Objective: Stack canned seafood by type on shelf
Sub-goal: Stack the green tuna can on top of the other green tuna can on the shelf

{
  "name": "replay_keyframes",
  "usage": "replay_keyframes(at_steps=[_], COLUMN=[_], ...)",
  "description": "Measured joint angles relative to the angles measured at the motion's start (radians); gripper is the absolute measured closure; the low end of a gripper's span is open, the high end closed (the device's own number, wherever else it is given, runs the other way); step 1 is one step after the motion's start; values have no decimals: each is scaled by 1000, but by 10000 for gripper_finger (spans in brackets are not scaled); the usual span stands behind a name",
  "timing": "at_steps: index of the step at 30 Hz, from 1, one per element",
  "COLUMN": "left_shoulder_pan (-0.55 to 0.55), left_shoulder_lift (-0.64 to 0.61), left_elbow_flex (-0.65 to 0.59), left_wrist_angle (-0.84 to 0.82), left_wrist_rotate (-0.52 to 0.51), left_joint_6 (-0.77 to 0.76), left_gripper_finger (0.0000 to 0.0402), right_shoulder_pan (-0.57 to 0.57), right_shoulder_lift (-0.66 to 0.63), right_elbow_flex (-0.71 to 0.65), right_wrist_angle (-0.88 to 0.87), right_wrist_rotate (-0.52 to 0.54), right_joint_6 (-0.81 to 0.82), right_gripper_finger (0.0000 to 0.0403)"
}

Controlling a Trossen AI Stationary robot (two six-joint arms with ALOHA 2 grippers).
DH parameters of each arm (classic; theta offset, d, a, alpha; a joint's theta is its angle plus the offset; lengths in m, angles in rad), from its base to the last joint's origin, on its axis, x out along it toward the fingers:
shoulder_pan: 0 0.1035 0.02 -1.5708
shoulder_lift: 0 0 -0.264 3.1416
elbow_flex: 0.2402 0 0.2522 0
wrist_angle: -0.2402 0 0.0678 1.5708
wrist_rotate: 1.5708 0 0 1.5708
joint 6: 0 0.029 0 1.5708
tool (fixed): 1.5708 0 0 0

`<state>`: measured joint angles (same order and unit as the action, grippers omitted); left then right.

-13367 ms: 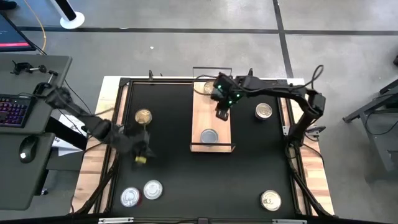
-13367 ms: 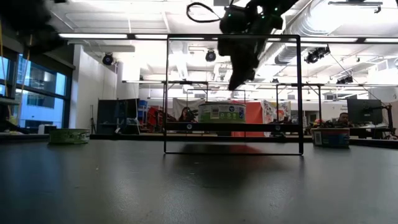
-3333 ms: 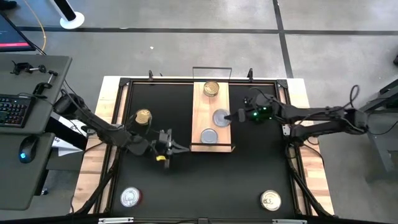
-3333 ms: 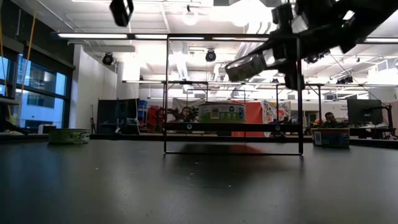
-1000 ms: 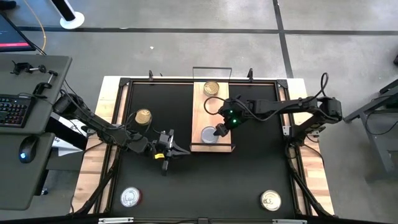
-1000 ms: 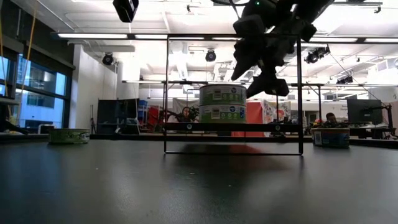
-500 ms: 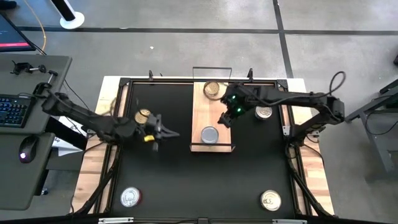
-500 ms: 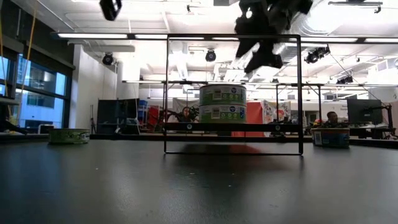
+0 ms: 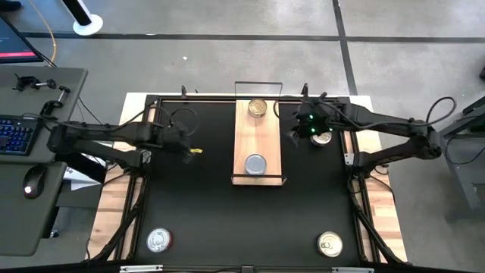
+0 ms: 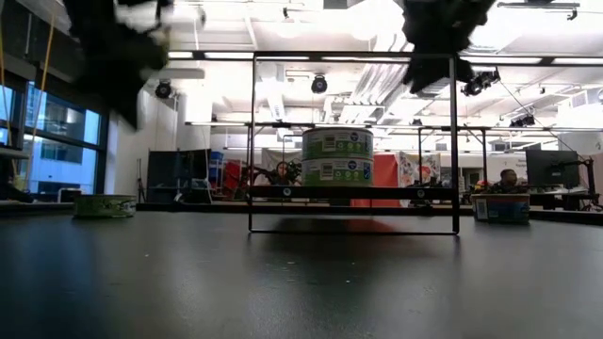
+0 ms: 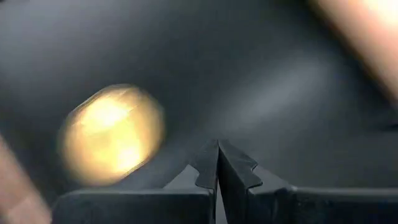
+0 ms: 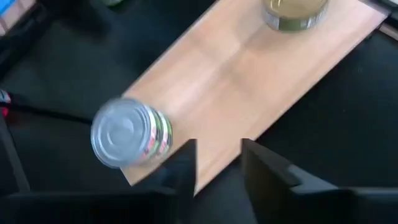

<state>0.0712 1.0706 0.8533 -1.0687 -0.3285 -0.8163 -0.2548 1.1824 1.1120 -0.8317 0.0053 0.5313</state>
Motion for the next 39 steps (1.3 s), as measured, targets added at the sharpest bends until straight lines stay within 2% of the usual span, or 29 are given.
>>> replay_keyframes(at_steps=[3,4,9,17,24,30,34,39], left_shoulder_pan=[65,79,131,196,200,73,-85,-311], left_shoulder_lift=[46,57,105,187,244,246,245,250], left_elbow_flex=[-40,-58,-154,-246,-258,-256,-256,-236], left_wrist_angle=[-98,-98,19,132,225,245,287,433], left_wrist_rotate=[-31,-40,-62,-160,-168,-78,-24,72], left_joint_6=[-60,-77,-123,-199,-219,-310,-415,-555], left_gripper_finger=[401,402,402,402,402,401,401,402], right_shoulder_pan=[36,50,129,249,341,408,437,466], right_shoulder_lift=[-46,-65,-150,-252,-286,-294,-294,-291], right_elbow_flex=[-72,-94,-156,-159,-159,-159,-159,-159], right_wrist_angle=[-17,-16,-32,-21,8,162,279,432], right_wrist_rotate=[45,67,156,241,291,293,301,300], right_joint_6=[50,74,214,348,359,222,126,44], right_gripper_finger=[378,390,397,402,403,403,403,403])
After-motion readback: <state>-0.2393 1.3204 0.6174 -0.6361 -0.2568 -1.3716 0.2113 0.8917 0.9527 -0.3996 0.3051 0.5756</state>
